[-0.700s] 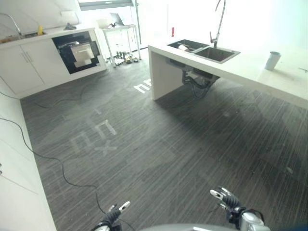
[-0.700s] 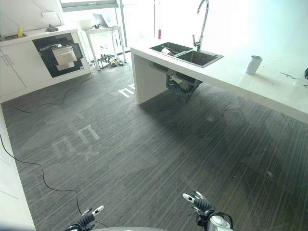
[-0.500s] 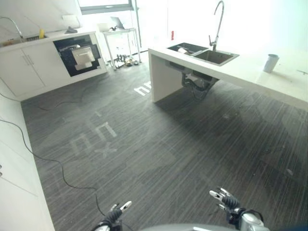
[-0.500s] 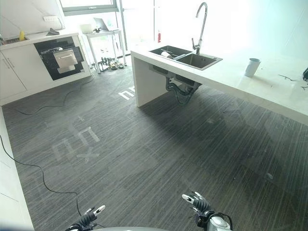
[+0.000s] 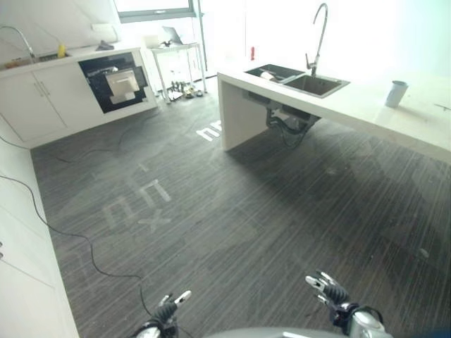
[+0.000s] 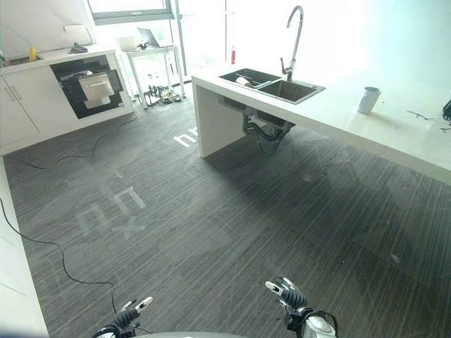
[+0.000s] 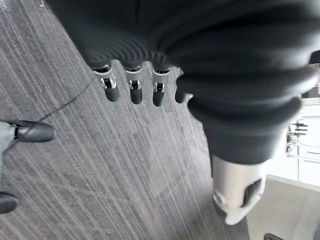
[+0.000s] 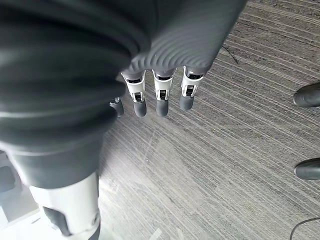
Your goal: Place the dishes in the dishwasher.
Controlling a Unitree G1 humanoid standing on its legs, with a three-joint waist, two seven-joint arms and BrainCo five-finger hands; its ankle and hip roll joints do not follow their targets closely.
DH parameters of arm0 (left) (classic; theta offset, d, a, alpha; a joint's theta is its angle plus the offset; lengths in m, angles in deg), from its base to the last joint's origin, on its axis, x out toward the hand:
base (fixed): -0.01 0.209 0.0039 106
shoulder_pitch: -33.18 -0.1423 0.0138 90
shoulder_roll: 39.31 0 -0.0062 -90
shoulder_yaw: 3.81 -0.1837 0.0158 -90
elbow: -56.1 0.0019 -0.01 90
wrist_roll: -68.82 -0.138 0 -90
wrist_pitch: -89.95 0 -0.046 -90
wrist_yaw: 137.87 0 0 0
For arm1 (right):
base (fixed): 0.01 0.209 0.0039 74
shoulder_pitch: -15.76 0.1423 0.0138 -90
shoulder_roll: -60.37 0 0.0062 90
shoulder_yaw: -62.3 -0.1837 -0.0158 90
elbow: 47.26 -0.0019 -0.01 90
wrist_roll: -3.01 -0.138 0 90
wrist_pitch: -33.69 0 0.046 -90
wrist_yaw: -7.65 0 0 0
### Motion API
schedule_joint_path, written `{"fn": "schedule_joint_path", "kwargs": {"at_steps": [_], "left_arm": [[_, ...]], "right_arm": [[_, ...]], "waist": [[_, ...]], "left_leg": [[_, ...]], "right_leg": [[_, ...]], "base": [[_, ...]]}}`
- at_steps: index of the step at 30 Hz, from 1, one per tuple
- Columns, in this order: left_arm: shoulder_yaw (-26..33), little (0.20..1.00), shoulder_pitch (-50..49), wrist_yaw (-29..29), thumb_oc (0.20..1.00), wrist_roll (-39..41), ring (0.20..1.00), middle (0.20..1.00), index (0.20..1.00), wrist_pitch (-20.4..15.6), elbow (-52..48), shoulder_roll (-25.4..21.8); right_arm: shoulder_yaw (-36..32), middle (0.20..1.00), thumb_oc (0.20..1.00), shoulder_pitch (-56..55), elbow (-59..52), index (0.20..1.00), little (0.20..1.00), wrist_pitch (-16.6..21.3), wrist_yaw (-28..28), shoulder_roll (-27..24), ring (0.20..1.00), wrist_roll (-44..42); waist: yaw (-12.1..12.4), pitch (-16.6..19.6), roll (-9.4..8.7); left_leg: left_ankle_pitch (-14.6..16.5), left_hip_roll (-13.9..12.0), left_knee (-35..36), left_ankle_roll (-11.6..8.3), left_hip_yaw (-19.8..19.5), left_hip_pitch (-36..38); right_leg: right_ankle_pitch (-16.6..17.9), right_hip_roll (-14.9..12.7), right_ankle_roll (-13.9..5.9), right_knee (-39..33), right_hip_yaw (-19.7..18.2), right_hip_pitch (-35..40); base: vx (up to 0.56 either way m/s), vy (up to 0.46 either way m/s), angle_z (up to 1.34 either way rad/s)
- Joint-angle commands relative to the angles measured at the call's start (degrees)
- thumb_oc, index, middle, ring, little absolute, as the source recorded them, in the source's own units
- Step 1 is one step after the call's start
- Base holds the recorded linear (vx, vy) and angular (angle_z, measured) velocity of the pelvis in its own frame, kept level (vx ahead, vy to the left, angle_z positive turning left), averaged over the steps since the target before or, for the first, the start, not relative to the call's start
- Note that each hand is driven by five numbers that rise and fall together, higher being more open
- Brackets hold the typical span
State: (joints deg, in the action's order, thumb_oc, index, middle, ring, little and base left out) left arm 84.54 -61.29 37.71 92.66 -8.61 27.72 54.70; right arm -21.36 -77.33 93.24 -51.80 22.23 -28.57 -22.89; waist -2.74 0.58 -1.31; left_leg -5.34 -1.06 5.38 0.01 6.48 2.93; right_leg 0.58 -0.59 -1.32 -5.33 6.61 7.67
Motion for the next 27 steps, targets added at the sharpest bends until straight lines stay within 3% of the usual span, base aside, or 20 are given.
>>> {"fn": "schedule_joint_path", "kwargs": {"at_steps": [1,6,7,8,12,14,15,18,19,21,22,23,25,27], "left_arm": [[1.0,1.000,4.8,0.9,1.000,1.8,1.000,1.000,1.000,-3.1,0.7,-1.0],[1.1,1.000,4.9,0.8,1.000,3.1,1.000,1.000,1.000,-3.4,-0.5,-1.2],[1.2,1.000,4.8,0.3,1.000,4.5,1.000,1.000,1.000,-3.3,-1.0,-1.2],[2.5,1.000,4.7,-3.3,1.000,12.3,1.000,1.000,1.000,-1.5,-3.5,-1.0],[3.3,1.000,4.2,-4.5,1.000,16.4,1.000,1.000,1.000,-1.6,-13.3,-0.4],[3.1,1.000,4.0,-4.3,1.000,17.6,1.000,1.000,1.000,-2.3,-17.1,-0.5],[3.2,1.000,4.1,-4.6,1.000,18.9,1.000,1.000,1.000,-2.7,-19.2,-0.7],[3.7,1.000,3.3,-5.8,1.000,22.4,1.000,1.000,1.000,-3.1,-24.7,-1.3],[3.8,1.000,2.9,-5.9,1.000,22.9,1.000,1.000,1.000,-2.9,-25.9,-1.1],[3.6,1.000,1.8,-6.9,1.000,23.5,1.000,1.000,1.000,-2.5,-27.4,-0.7],[2.5,1.000,-0.7,-6.9,1.000,23.2,1.000,1.000,1.000,-1.5,-30.0,-0.6],[1.9,1.000,-1.5,-7.3,1.000,23.4,1.000,1.000,1.000,-1.6,-30.4,-0.6],[1.5,1.000,-3.2,-8.4,1.000,24.0,1.000,1.000,1.000,-1.4,-31.2,-0.1],[1.3,1.000,-3.8,-8.8,1.000,23.7,1.000,1.000,1.000,-1.7,-31.7,0.9]], "right_arm": [[-0.3,1.000,1.000,4.2,-1.3,1.000,1.000,3.1,-0.4,0.4,1.000,-0.5],[-0.1,1.000,1.000,4.5,-1.5,1.000,1.000,3.2,-1.7,0.2,1.000,0.0],[-0.1,1.000,1.000,4.4,-2.0,1.000,1.000,3.1,-2.1,0.1,1.000,0.2],[-0.1,1.000,1.000,4.1,-4.1,1.000,1.000,2.5,-3.7,0.0,1.000,0.4],[0.4,1.000,1.000,3.0,-13.6,1.000,1.000,0.0,-6.7,-0.3,1.000,2.3],[0.4,1.000,1.000,2.6,-17.4,1.000,1.000,-0.3,-6.6,-0.9,1.000,4.0],[0.4,1.000,1.000,2.5,-20.0,1.000,1.000,-0.4,-6.3,-1.7,1.000,5.2],[-0.3,1.000,1.000,2.1,-23.8,1.000,1.000,1.1,-5.1,-3.8,1.000,6.7],[-0.6,1.000,1.000,2.0,-24.0,1.000,1.000,1.5,-5.2,-3.8,1.000,7.0],[-1.4,1.000,1.000,1.9,-25.0,1.000,1.000,1.5,-4.9,-3.7,1.000,7.7],[-2.8,1.000,1.000,-0.2,-28.5,1.000,1.000,0.7,-3.1,-4.2,1.000,8.8],[-3.2,1.000,1.000,-1.2,-29.2,1.000,1.000,1.0,-2.1,-4.7,1.000,9.0],[-3.8,1.000,1.000,-2.8,-30.0,1.000,1.000,1.6,-0.4,-5.6,1.000,9.4],[-3.9,1.000,1.000,-3.1,-30.1,1.000,1.000,1.8,0.8,-6.2,1.000,9.9]], "waist": [[1.1,-1.6,0.39],[1.0,-1.7,0.50],[1.0,-1.8,0.52],[0.9,-2.0,0.53],[0.8,-3.5,0.48],[0.7,-4.9,-0.27],[0.8,-6.5,-0.99],[0.9,-9.4,-1.70],[0.9,-9.8,-1.51],[1.0,-10.6,-1.01],[0.9,-10.0,0.68],[1.1,-9.9,1.10],[1.5,-9.5,1.17],[1.5,-8.9,0.80]], "left_leg": [[10.4,-1.2,-0.4,-1.90,1.5,5.3],[10.3,-1.2,-0.4,-1.99,0.9,5.2],[10.2,-1.2,-0.4,-1.99,0.9,5.2],[10.3,-1.2,-0.4,-1.98,0.7,5.4],[9.1,-1.7,-0.7,-2.55,0.6,6.2],[10.1,-2.0,-7.7,-3.16,0.8,2.7],[8.4,-2.7,-16.6,-3.91,0.7,-2.4],[4.6,-4.2,-32.0,-4.35,-0.9,-11.2],[4.3,-4.6,-30.3,-4.22,-0.1,-11.7],[4.0,-5.6,-20.4,-4.16,3.6,-9.6],[-1.6,-7.8,-3.7,-5.72,6.7,-7.4],[-4.0,-8.5,-0.4,-6.43,5.5,-7.7],[-4.9,-9.7,-0.4,-7.13,2.9,-9.8],[-3.5,-10.0,-0.4,-6.66,4.3,-9.2]], "right_leg": [[-2.9,-2.0,-3.91,0.3,3.9,-0.1],[-3.2,-1.5,-3.59,0.3,3.4,0.1],[-3.2,-1.3,-3.50,0.3,3.2,0.1],[-3.2,-1.1,-3.32,0.3,3.0,0.2],[-3.3,-0.5,-2.28,0.3,2.4,0.7],[-2.9,-1.1,-1.72,0.4,2.1,0.6],[-3.0,-1.4,-0.95,1.0,2.0,0.3],[-3.1,-1.2,0.92,2.0,1.1,-0.3],[-3.3,-0.8,0.87,2.2,0.7,0.1],[-4.3,-0.4,-0.02,2.1,0.5,1.7],[-5.7,0.7,-1.09,0.7,1.0,4.8],[-6.4,1.2,-1.14,0.3,0.4,6.2],[-8.3,1.7,-0.67,0.3,-0.7,8.3],[-8.8,0.7,-1.09,0.3,-0.6,9.0]], "base": [[-0.02,-0.064,0.02],[0.00,-0.068,0.04],[0.01,-0.109,0.06],[0.02,-0.117,0.05],[0.01,-0.144,0.03],[-0.07,-0.161,0.00],[-0.13,-0.142,0.03],[-0.06,-0.099,0.07],[0.14,0.027,-0.09],[0.36,0.186,-0.20],[0.52,0.306,-0.15],[0.55,0.332,-0.23],[0.36,0.234,0.11],[0.38,0.306,-0.26]]}}
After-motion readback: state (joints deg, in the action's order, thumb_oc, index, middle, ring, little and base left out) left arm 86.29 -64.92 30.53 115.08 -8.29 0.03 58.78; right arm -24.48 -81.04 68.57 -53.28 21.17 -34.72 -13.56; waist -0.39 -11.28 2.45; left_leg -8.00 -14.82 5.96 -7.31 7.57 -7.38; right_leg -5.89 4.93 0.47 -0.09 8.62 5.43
